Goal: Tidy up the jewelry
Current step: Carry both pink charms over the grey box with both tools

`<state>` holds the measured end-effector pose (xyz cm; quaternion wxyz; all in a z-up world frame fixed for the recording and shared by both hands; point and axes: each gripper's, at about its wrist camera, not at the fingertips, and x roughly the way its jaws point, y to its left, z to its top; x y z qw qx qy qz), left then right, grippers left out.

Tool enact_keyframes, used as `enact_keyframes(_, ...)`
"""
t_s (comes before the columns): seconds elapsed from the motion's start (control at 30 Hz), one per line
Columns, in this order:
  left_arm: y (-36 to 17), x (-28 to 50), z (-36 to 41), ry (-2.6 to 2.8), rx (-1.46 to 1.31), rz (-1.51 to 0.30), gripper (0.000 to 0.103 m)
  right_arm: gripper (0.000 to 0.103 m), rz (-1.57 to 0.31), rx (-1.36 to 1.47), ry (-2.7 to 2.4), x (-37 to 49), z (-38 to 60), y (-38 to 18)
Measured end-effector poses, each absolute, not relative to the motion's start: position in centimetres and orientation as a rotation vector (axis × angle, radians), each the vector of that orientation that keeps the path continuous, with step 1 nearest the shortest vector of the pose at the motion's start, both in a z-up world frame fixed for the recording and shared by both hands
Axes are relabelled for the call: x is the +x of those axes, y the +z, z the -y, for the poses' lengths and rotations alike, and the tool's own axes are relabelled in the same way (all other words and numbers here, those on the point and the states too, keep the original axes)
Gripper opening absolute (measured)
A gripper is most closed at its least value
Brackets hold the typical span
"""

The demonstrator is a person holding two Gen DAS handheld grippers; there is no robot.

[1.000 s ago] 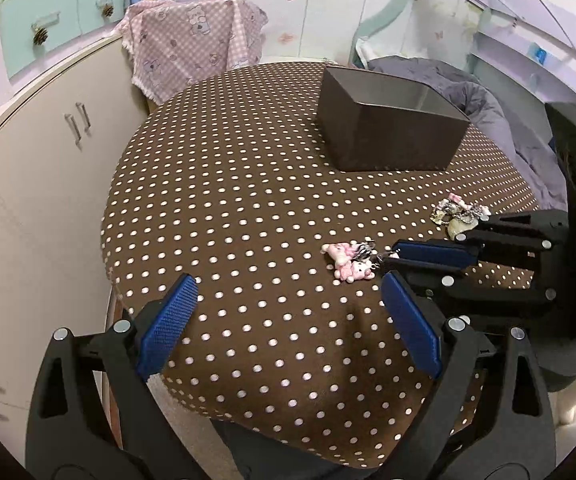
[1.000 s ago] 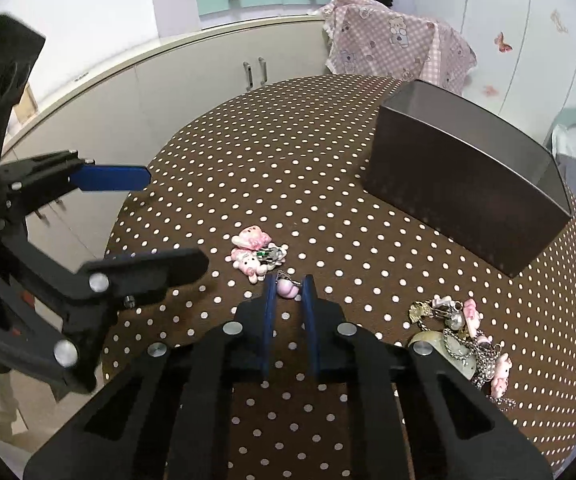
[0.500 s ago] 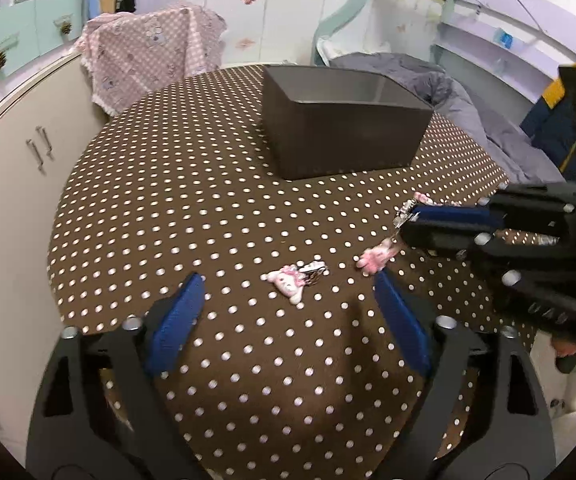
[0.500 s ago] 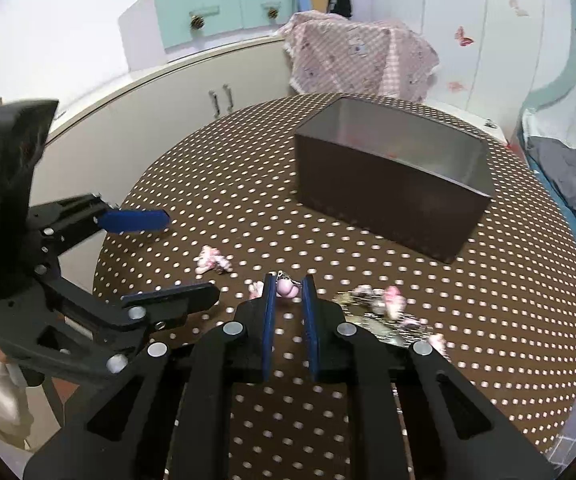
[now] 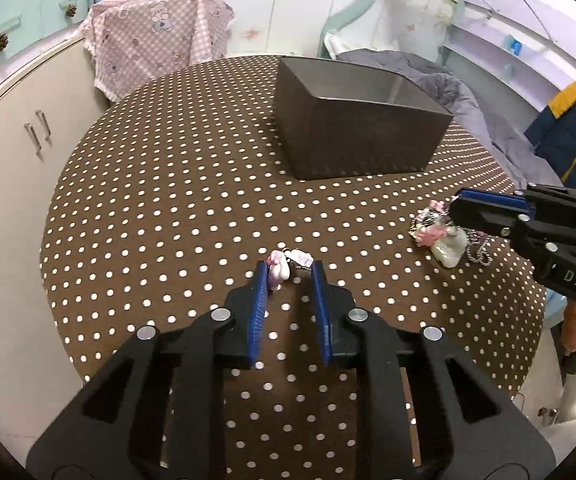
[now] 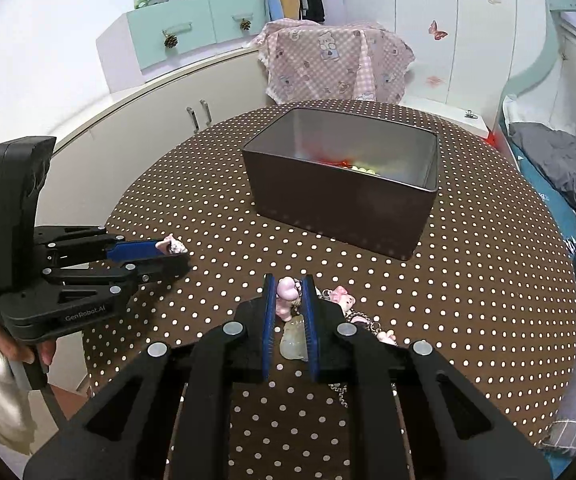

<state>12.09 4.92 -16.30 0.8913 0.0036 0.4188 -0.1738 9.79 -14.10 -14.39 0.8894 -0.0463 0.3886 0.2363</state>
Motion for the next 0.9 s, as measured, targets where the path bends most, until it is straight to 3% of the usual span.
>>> enact_keyframes(0.9, -10.4, 15.8, 0.0, -0.462, 0.013, -0.717, 0.022, 0.012, -0.649, -0.096, 0.425, 12.6, 17.4, -8.7)
